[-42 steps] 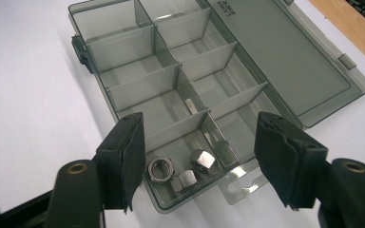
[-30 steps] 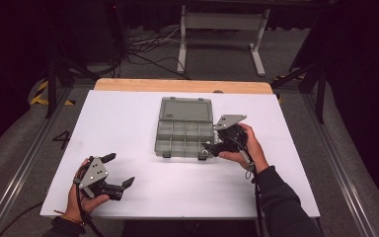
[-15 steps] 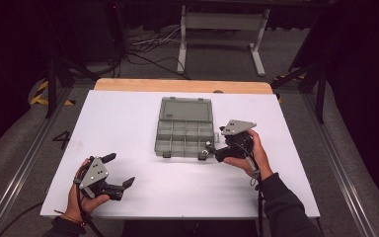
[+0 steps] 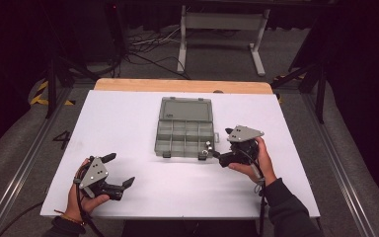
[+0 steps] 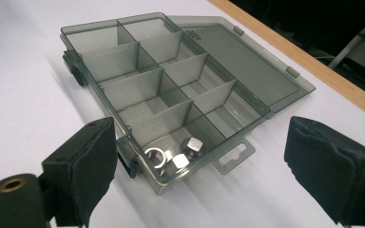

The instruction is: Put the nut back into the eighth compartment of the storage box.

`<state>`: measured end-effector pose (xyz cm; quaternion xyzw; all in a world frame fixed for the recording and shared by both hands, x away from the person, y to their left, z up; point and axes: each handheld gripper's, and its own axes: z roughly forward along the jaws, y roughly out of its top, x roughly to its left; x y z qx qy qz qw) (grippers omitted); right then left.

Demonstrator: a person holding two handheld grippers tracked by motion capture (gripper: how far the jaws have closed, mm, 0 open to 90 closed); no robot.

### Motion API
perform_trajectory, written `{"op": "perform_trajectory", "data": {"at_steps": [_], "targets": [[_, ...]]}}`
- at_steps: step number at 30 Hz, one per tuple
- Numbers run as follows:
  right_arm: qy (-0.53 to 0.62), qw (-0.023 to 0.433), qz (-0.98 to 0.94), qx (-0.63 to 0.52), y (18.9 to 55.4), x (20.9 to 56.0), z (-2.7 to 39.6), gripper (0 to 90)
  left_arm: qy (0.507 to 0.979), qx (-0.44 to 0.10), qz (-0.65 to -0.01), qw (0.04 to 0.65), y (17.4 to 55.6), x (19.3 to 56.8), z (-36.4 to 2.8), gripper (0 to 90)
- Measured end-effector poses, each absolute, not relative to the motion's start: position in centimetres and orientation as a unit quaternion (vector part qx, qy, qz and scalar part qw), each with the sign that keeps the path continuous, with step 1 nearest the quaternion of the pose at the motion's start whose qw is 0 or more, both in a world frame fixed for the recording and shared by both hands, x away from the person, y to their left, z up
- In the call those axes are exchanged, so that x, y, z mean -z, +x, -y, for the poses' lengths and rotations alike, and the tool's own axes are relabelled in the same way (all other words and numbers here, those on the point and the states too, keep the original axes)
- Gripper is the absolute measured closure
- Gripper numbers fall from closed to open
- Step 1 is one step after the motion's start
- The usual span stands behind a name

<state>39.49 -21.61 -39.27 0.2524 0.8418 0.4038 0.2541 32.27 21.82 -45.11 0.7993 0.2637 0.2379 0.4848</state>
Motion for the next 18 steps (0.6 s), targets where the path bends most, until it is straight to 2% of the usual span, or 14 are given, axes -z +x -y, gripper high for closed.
{"op": "perform_trajectory", "data": {"at_steps": [18], "targets": [[0.251, 0.283, -0.822, -0.426, 37.5, 39.9, 23.5, 9.3, 0.800, -0.239, -0.263, 0.483, 32.3, 45.1, -21.8, 2.6]]}}
